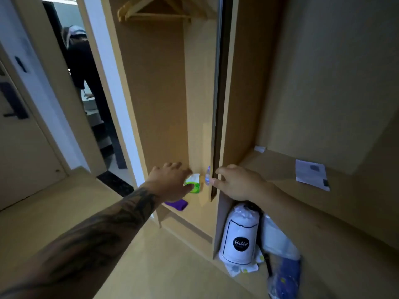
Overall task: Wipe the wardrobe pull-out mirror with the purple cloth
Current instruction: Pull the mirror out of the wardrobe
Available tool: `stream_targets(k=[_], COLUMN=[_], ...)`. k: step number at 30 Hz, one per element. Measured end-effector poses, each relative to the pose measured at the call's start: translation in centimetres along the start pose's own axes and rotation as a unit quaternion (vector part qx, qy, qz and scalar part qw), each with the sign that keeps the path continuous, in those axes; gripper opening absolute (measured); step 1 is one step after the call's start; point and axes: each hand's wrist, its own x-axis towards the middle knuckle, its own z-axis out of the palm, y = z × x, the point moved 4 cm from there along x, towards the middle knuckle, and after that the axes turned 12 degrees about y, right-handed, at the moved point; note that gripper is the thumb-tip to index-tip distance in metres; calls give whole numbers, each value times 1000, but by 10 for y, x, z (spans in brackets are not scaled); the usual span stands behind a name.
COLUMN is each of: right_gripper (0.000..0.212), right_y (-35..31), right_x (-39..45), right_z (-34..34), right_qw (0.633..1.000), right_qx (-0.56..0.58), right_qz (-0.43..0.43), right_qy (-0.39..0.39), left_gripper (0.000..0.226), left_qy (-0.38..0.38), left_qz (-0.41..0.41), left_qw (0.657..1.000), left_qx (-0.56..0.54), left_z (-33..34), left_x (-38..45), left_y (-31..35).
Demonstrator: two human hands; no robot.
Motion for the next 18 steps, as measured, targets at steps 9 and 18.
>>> stream_targets(k=[9,18], right_gripper=[60,67], right_y=[-8,-23], right_x=[65,143], right_z=[10,-3], right_qw=[999,994], right_qx=[-20,-58], right_qz=[20,24], right_qy=[30,90], left_gripper=[59,59], left_qy=[29,-4], left_qz=[32,47], left_qw=[999,998], left_qx=[-12,37], left_z=[-2,-6], left_x=[47,102], left_y=[-39,-83])
